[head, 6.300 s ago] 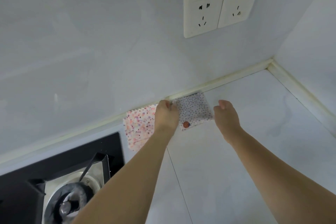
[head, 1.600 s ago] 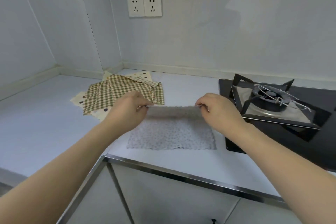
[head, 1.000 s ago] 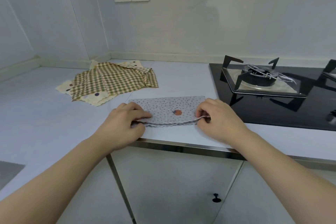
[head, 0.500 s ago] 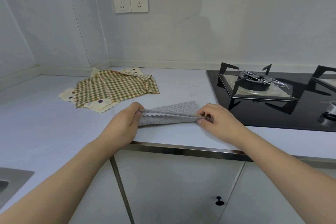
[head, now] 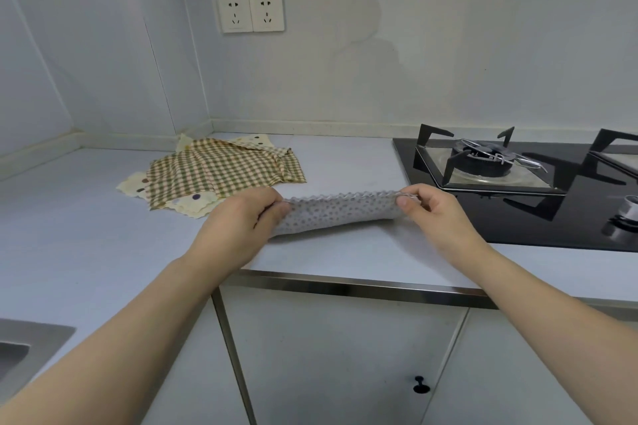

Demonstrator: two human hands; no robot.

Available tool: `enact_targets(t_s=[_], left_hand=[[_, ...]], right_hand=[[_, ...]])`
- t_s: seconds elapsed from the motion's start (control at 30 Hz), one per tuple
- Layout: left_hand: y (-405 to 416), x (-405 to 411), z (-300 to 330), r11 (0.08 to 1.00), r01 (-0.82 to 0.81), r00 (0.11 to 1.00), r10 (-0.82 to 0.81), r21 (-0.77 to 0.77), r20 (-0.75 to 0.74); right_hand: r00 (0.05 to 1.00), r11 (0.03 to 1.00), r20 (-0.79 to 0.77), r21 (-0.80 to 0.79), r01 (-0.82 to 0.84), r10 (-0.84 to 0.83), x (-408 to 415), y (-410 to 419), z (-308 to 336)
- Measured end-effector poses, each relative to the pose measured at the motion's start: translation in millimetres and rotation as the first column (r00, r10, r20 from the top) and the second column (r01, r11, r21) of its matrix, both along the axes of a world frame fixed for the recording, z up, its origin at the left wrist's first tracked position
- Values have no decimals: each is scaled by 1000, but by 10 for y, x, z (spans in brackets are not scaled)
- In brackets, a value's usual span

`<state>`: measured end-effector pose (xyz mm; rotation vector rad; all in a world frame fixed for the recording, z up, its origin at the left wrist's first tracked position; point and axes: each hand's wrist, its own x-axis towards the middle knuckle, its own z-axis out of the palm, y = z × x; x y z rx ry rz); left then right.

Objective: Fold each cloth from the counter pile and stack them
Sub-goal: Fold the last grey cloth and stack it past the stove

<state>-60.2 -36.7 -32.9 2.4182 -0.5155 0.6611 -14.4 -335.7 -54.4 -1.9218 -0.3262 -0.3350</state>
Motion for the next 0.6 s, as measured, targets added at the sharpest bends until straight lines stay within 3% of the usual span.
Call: enact_targets(t_s=[0.17, 0.23, 0.33, 0.4, 0.5, 0.6], left_hand=[[-159, -86, 336, 976, 48, 981, -86, -212, -175], [-218, -119, 451, 947, 65, 954, -151, -314, -258], [-224, -125, 521, 904, 45, 930, -193, -425, -312], [-181, -70, 455, 911, -25, 930, -129, -412, -343], [-65, 50, 195, 972, -169, 931, 102, -165, -350], [77, 141, -114, 969, -238, 923, 249, 71, -293]], right_hand=[[998, 971, -30, 228, 69, -63, -102, 31, 278], [993, 963, 22, 247, 104, -112, -59, 43, 507], [966, 981, 184, -32, 193, -184, 68, 90, 782], [958, 929, 210, -273, 250, -196, 162, 159, 830], [967, 796, 171, -551, 252, -188, 324, 296, 665], [977, 736, 88, -646, 203, -193, 529, 409, 345]])
